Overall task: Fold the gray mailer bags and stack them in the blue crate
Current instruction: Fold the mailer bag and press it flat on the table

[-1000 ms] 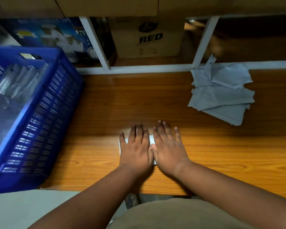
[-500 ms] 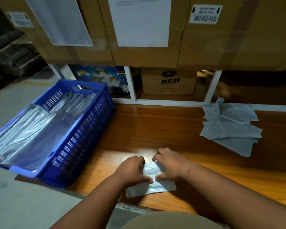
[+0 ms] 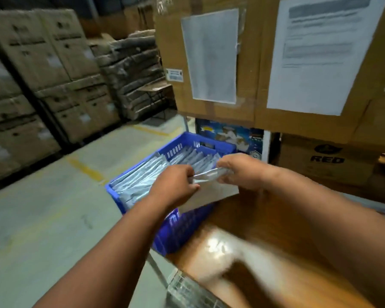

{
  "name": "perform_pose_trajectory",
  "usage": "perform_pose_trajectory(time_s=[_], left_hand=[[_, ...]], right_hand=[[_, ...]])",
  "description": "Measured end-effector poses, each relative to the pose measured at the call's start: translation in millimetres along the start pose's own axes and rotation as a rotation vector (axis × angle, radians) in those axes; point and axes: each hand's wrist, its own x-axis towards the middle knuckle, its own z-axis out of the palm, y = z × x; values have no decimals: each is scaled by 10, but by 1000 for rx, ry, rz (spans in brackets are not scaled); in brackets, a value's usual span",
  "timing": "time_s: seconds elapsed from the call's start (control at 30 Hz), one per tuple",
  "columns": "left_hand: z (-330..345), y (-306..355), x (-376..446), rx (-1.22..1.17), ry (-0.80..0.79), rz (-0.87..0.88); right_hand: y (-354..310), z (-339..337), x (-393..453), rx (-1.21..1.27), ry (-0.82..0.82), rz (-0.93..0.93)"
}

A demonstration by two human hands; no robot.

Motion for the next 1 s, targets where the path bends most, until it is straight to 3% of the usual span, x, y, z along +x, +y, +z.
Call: perform_pose_trajectory(time_s=[0.17, 0.4, 0.8, 1.0], left_hand=[[-458, -645, 6, 65, 131, -116], [-186, -1316, -154, 154, -14, -267], [326, -1744, -65, 352, -122, -245], [273, -1718, -47, 315, -159, -276]], right_hand=[[-489, -113, 904, -139, 66, -102], [-692, 496, 1719, -330, -190, -160], [-800, 1089, 2110, -470, -277, -125], [-774, 1135, 2070, -448, -254, -107]])
